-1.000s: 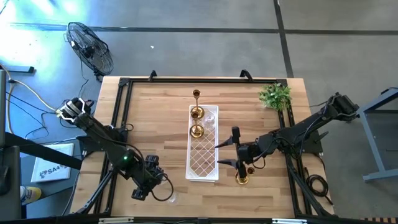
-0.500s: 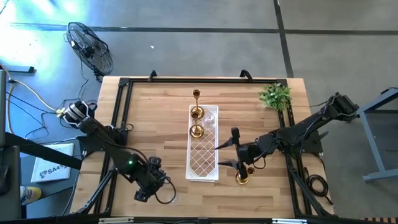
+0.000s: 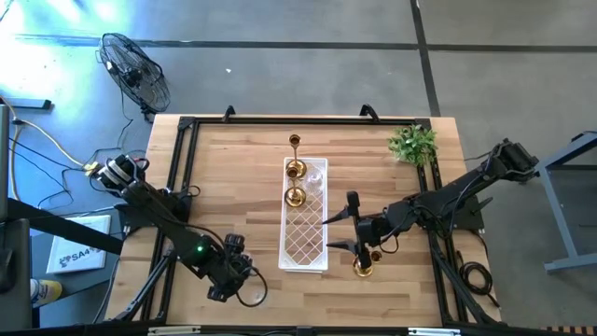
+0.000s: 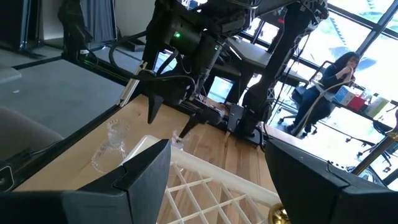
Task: Pick & Place candle stick holders
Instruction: Put the top transparent candle holder on the shelf aligned with the other transparent candle holder
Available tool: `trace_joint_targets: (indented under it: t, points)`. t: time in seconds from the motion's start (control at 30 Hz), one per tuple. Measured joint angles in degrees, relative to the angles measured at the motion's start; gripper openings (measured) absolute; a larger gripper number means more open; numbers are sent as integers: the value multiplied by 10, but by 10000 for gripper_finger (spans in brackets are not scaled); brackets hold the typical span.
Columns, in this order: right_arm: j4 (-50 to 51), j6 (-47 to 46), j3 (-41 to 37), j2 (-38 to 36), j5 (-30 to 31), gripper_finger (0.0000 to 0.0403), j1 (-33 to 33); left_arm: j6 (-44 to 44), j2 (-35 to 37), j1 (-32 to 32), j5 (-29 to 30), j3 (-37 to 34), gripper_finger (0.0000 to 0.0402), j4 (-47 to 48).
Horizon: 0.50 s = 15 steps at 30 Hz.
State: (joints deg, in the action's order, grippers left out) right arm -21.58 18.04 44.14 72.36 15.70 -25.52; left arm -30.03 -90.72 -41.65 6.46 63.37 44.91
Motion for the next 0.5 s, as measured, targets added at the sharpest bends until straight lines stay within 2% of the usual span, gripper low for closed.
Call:
trace_joint_targets:
  t: [0.1, 0.23, 0.37, 0.5]
  points:
    - [0, 0, 0, 0, 0, 257, 0, -24, 0, 0, 1, 0, 322, 0]
    - [0, -1, 0, 0, 0, 257, 0, -28, -1, 0, 3, -1, 264, 2]
    - [0, -1, 0, 0, 0, 257, 0, -40, -1, 0, 15, -2, 189, 2]
    - [0, -2, 0, 0, 0, 257, 0, -44, -1, 0, 15, -2, 91, 1]
